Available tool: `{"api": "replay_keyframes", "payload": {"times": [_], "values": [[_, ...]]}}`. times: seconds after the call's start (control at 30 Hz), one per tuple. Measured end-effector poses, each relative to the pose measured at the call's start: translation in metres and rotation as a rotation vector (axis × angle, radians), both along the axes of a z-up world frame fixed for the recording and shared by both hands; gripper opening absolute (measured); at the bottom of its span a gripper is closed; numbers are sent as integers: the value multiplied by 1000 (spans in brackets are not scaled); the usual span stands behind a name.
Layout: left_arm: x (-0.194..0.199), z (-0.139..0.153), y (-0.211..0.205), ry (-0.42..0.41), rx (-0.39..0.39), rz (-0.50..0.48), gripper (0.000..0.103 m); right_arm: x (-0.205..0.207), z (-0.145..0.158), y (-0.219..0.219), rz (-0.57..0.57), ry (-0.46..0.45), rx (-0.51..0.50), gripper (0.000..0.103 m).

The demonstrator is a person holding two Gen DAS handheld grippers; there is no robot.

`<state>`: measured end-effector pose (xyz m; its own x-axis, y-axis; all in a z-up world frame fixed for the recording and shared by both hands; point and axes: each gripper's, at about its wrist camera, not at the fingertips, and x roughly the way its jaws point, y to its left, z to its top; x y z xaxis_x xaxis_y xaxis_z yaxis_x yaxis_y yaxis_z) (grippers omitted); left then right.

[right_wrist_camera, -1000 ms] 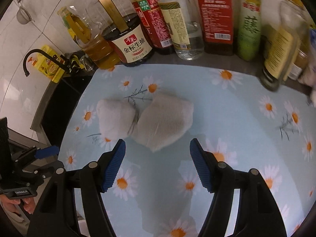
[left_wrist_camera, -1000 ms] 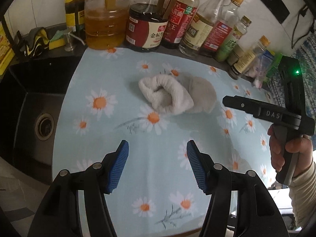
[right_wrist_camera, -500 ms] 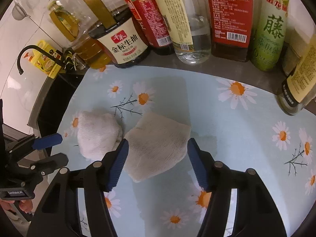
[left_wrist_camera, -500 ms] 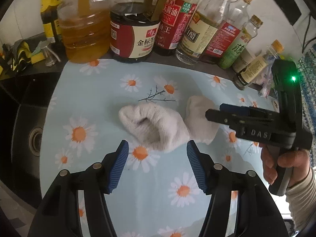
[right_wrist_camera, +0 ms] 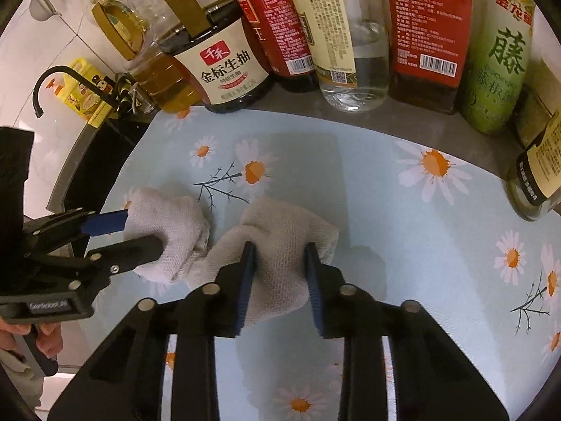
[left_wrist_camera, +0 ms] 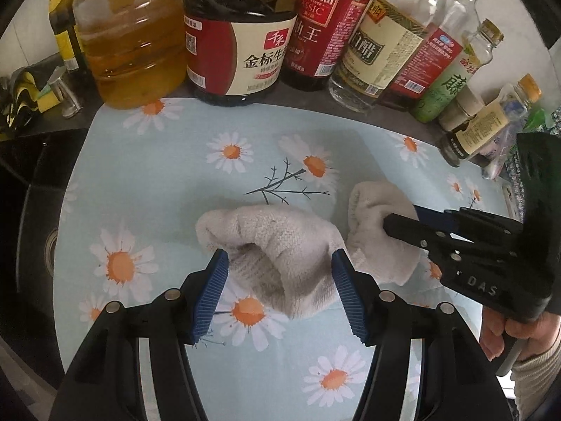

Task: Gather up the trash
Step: 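Grasp one white towel with the right tool while the left tool grasps the other towel, then carry both white towels down over the black bin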

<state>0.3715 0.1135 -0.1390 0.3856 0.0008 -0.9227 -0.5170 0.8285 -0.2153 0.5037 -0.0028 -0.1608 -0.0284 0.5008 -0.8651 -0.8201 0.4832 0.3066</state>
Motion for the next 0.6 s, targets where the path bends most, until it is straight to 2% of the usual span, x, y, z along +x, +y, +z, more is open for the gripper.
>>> {"api": "replay_keyframes", "payload": {"times": [0.1, 0.17, 0.23, 0.33, 0.43, 0.6], "values": [[0, -2, 3, -6, -4, 8, 57, -2, 1, -1, -2, -4, 7, 24], [0, -2, 1, -7, 4, -6, 47, -2, 2, -2, -4, -1, 11, 23], [0, -1, -2, -14, 4, -23, 33, -4, 3, -4, -7, -2, 15, 23], [0, 1, -6, -25, 11, -42, 22, -6, 4, -6, -13, 1, 18, 22], [0, 3, -9, -35, 15, -54, 15, -8, 6, -9, -23, 6, 24, 22], [-9, 12, -8, -60, 16, -55, 12, -15, 13, -15, -33, -5, 34, 21]]}}
